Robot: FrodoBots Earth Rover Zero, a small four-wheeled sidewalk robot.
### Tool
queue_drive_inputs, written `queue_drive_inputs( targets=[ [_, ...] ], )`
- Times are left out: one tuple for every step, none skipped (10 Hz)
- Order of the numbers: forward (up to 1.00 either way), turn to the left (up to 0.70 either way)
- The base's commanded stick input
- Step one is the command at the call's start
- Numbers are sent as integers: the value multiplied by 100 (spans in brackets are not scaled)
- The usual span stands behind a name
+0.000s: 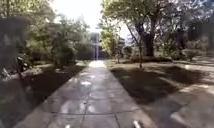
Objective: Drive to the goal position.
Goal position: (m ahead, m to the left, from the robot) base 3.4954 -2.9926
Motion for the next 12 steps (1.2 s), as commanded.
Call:
queue_drive_inputs(
  targets=[
    [50, 0],
    [50, 0],
    [50, 0],
    [50, 21],
    [50, 45],
    [50, 23],
    [50, 1],
    [50, 0],
    [50, 0],
    [50, 0],
    [50, 0],
    [50, 0]
  ],
)
